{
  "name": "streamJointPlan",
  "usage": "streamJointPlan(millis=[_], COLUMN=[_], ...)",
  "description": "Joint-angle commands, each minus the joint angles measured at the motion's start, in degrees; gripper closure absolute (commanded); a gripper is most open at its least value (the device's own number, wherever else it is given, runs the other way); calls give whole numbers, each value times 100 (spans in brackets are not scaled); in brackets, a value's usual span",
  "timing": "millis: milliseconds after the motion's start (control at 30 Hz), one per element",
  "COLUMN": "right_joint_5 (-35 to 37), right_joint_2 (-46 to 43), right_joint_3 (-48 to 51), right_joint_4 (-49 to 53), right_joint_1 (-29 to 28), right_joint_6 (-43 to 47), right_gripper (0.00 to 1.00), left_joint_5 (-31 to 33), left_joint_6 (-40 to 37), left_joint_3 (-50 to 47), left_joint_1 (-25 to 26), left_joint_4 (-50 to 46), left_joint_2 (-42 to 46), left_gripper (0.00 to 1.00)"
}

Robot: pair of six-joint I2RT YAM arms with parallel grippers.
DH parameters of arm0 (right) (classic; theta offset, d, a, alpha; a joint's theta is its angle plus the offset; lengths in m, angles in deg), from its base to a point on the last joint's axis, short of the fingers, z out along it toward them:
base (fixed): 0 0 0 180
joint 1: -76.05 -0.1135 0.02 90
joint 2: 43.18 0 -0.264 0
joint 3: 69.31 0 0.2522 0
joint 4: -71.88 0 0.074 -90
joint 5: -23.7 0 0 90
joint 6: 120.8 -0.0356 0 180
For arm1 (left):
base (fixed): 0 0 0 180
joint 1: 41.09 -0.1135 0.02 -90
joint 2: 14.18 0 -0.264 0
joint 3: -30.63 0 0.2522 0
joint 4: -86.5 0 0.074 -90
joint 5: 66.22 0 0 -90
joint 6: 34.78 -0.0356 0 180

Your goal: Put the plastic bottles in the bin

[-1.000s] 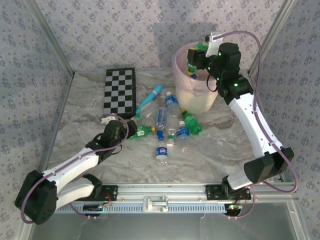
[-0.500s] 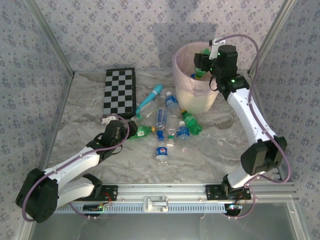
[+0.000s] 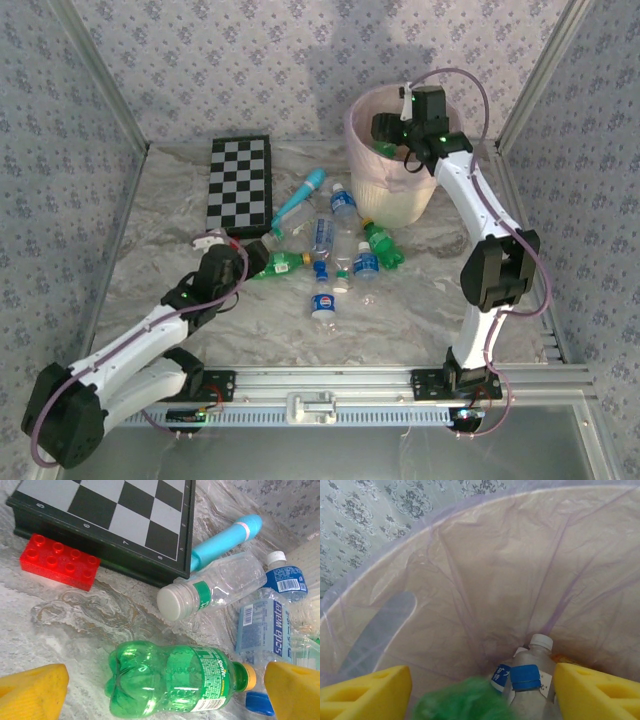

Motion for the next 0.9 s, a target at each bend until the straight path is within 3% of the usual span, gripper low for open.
streamJointPlan(millis=[0, 67, 367, 867], right_joint_5=[-16, 18, 66, -319], right_joint_2=[-97, -200, -1141, -3442], right_joint_3=[-281, -301, 108, 2951], right_joint_4=[150, 128, -174, -1430], right_joint_1=[23, 14, -69, -456], right_joint_6=[-117, -115, -12, -36], right_gripper=[14, 0, 0, 0], left_joint_5=[237, 281, 249, -454], left_joint_6=[117, 138, 173, -52], left_joint_3=[-133, -181, -201, 292], left_joint_1=[-25, -25, -25, -17], left_joint_4=[-247, -267, -176, 168], left_joint_2=[257, 358, 310, -700], left_gripper=[0, 0, 0, 0])
